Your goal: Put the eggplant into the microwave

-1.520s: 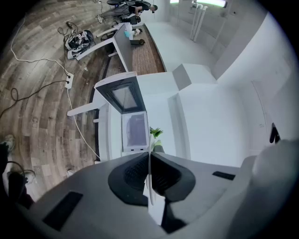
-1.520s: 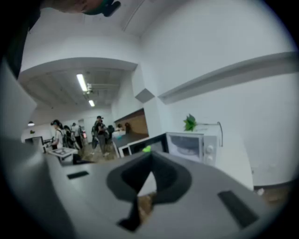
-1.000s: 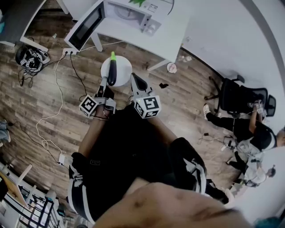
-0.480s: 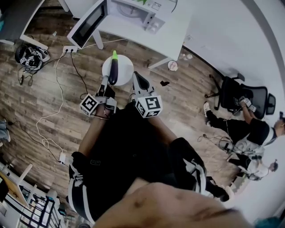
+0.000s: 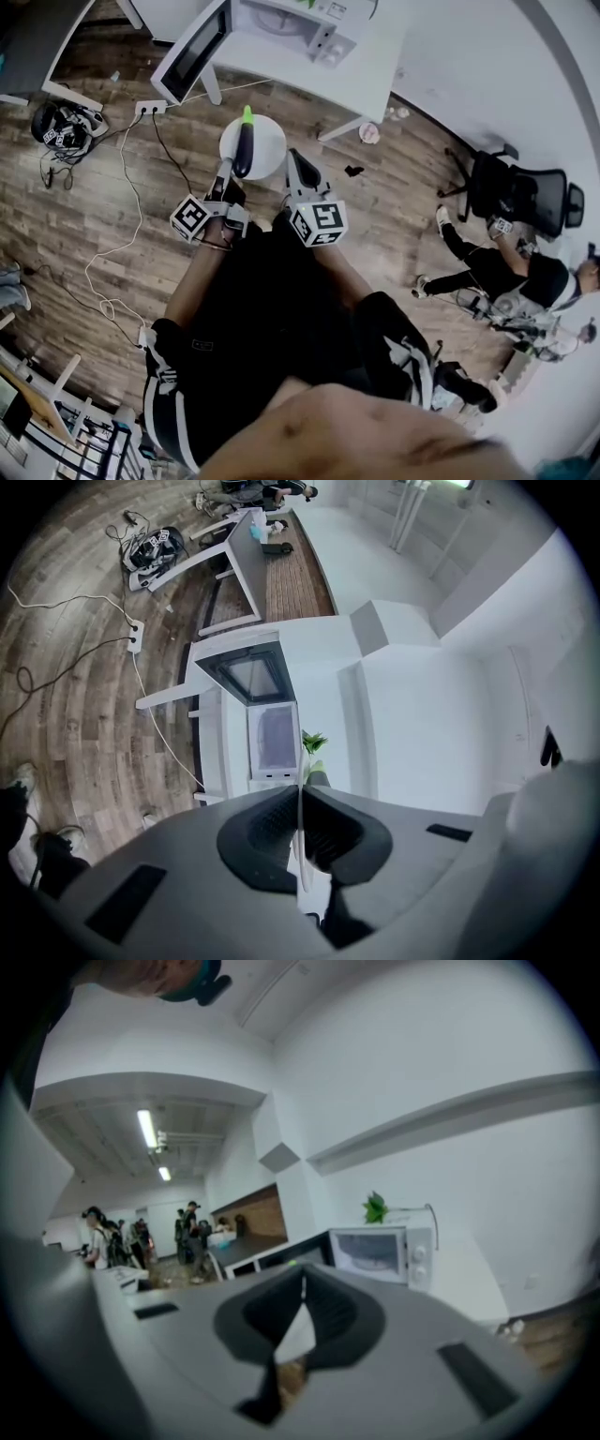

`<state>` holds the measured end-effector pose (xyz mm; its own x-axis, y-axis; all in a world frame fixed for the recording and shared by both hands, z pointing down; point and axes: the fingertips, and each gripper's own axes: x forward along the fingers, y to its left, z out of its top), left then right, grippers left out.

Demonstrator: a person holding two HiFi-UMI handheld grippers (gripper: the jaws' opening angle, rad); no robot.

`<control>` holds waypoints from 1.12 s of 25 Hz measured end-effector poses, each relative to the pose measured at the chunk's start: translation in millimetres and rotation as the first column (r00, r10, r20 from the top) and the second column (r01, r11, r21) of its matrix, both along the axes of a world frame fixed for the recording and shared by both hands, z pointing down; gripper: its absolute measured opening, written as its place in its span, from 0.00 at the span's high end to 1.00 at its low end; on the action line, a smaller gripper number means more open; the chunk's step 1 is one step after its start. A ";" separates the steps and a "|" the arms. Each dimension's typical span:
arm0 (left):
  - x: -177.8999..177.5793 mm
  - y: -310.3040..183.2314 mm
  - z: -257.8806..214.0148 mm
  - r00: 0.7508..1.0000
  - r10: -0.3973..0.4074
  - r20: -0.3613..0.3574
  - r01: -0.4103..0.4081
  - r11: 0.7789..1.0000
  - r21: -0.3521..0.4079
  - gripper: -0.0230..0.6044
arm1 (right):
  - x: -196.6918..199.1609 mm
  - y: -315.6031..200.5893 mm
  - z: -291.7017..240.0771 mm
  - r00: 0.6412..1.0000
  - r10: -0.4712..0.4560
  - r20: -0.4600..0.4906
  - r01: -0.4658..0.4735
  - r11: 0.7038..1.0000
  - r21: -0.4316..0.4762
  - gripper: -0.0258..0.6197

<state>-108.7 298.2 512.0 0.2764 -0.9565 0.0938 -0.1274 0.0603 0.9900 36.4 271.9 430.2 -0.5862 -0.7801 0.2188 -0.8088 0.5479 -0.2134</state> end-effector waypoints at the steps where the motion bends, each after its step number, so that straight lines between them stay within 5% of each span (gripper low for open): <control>1: -1.5 0.3 0.2 1.000 0.006 -0.008 -0.006 1.000 0.000 0.90 | -2.3 0.6 0.7 1.000 0.006 0.000 -0.006 1.000 -0.001 0.91; 12: -13.2 -6.9 12.8 0.999 0.027 -0.026 -0.027 0.999 -0.018 0.90 | -19.6 -11.8 1.2 1.000 0.023 0.009 -0.023 1.000 0.002 0.91; 28: -23.1 -107.1 18.1 1.000 -0.012 -0.029 0.011 0.999 -0.030 0.90 | -27.5 -117.4 5.4 0.999 -0.002 0.033 0.001 1.000 0.015 0.91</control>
